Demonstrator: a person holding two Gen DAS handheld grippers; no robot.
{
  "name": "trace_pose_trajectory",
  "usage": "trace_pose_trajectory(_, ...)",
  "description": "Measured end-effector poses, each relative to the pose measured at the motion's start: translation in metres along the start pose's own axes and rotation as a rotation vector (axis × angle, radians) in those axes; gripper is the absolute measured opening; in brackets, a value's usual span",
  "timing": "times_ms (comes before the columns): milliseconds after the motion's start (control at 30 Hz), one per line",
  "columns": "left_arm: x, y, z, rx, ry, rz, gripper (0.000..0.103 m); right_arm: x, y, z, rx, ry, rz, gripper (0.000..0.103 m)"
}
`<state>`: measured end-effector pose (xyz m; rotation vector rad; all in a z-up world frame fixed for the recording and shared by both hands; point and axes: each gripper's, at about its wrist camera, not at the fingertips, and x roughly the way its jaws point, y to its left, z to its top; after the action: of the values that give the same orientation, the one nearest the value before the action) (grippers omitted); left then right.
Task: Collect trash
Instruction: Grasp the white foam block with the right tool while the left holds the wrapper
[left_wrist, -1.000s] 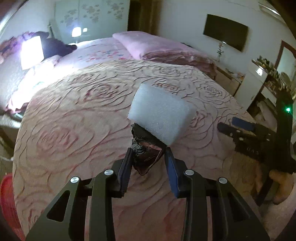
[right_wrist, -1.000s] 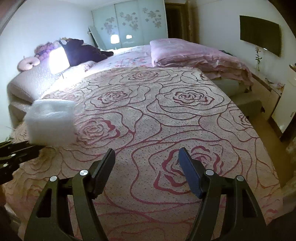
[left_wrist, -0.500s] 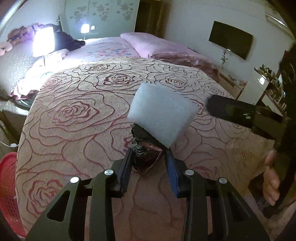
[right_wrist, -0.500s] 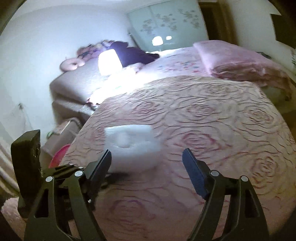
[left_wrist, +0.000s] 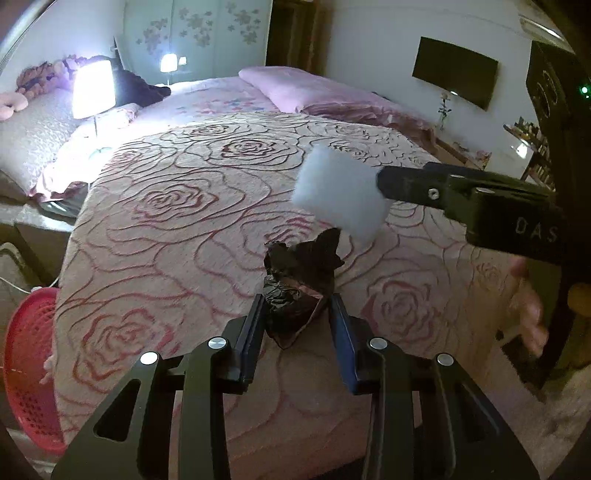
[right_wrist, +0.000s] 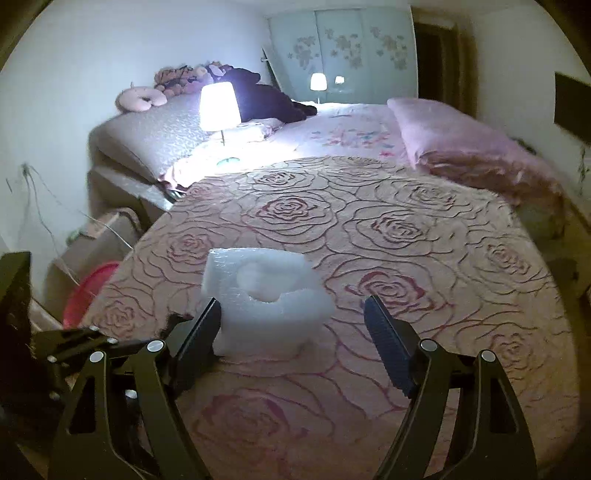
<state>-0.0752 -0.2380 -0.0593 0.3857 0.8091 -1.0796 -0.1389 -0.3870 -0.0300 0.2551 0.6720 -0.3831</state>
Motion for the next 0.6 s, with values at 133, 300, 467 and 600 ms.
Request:
trace_pose_trajectory(133,-0.012,0.016,-0.008,-0.014,-0.003,0.035,0.033,-0.001,-0.001,-0.007,0.0,0.043,-0.004,0.076)
trace_pose_trajectory(300,-0.025,0.043,-0.011,-0.094,-0.026,0.065,0.033,-0.006,-0.008,-0.011,0.076,0.061,0.057,0.076)
trace_pose_trajectory(467,-0.033,0.052,-0.01,-0.129,-0.052,0.083,0.033,-0.005,-0.008,-0.005,0.106,0.058,0.027,0.073)
trace_pose_trajectory(600,-0.035,0.056,-0.01,-0.139,-0.063,0.108,0.033,0.009,-0.008,-0.002,0.147,0.098,0.035,0.064)
